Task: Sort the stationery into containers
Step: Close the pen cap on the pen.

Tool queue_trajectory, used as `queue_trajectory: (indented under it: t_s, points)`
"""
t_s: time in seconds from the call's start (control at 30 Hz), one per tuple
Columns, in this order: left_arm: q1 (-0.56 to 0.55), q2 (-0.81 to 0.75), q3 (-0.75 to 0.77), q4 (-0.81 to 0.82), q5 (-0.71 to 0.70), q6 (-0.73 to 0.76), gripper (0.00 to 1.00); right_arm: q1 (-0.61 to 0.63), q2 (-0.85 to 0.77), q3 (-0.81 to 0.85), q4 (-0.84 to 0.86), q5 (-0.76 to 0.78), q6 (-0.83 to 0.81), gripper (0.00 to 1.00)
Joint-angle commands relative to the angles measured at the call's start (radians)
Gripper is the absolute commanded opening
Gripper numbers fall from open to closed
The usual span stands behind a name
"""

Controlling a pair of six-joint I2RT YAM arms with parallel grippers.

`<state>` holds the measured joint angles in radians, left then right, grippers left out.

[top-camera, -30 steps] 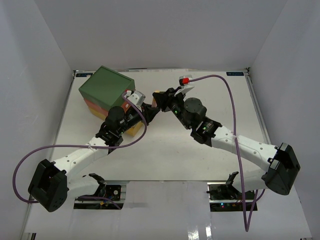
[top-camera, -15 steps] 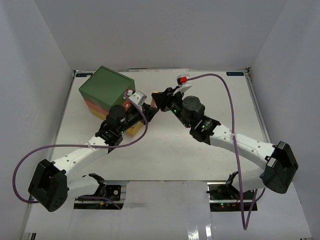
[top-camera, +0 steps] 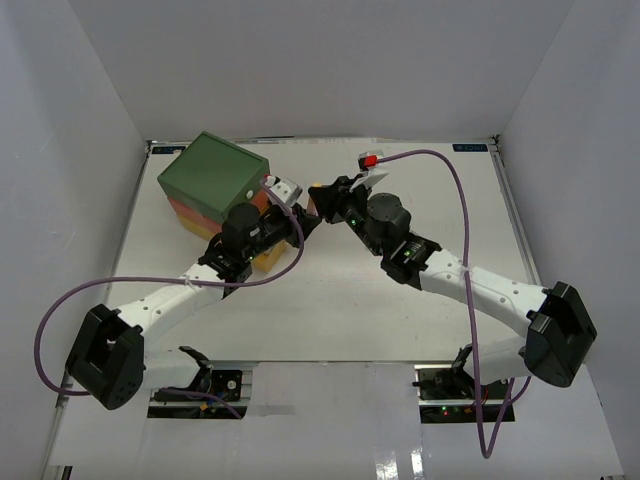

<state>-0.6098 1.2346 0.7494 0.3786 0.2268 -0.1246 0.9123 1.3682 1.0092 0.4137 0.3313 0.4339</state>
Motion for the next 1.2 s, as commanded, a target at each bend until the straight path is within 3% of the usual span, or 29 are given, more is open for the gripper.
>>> queue_trajectory:
  t_s: [0.0,0.87,1.17]
  points:
    - [0.019,-0.046,0.192,0.421,-0.041,0.025,0.0,0.062,0.08,-0.112,-0.397,-0.235,0.042,0.08]
    - [0.084,-0.027,0.283,0.493,0.0,0.025,0.0,0.063,0.123,-0.135,-0.486,-0.321,0.04,0.08]
    - [0.084,-0.076,0.19,0.3,0.137,0.031,0.0,0.062,0.072,-0.093,-0.483,-0.256,0.022,0.08]
